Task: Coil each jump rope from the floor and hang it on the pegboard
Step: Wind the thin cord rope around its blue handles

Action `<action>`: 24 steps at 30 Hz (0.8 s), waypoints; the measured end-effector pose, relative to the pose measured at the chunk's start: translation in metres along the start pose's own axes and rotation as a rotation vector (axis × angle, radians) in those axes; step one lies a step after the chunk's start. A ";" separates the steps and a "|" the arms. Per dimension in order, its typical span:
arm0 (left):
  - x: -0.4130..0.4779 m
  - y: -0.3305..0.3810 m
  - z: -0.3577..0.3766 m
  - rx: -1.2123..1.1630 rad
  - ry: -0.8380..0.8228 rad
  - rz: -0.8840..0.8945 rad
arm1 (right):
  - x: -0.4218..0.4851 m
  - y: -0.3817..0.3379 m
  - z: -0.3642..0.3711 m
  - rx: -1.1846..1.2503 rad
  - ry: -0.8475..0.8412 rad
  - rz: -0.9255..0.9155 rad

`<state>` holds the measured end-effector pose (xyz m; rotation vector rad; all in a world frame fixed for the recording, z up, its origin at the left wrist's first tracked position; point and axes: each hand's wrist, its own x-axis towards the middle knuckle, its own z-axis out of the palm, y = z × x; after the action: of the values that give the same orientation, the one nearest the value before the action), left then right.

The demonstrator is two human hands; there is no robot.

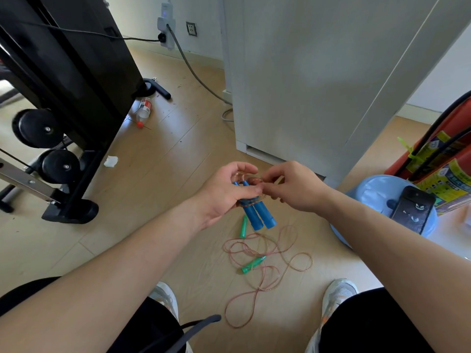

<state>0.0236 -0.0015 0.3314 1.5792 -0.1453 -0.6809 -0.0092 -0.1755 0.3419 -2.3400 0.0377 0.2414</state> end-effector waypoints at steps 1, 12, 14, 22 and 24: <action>0.000 -0.002 0.000 0.069 0.013 0.023 | 0.000 0.001 0.000 0.010 -0.012 0.004; 0.006 -0.023 -0.003 0.501 0.038 0.053 | 0.001 0.003 0.004 0.037 -0.023 0.037; 0.006 -0.023 -0.003 0.570 0.030 0.054 | -0.001 0.000 0.003 0.057 -0.036 0.051; 0.007 -0.025 -0.011 0.673 0.035 0.083 | -0.004 0.001 -0.001 0.062 -0.069 0.019; 0.006 -0.024 -0.013 0.715 0.033 0.077 | -0.004 0.002 -0.004 -0.116 -0.061 -0.003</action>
<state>0.0282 0.0105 0.3063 2.2511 -0.4615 -0.5691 -0.0127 -0.1799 0.3441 -2.4461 -0.0103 0.3206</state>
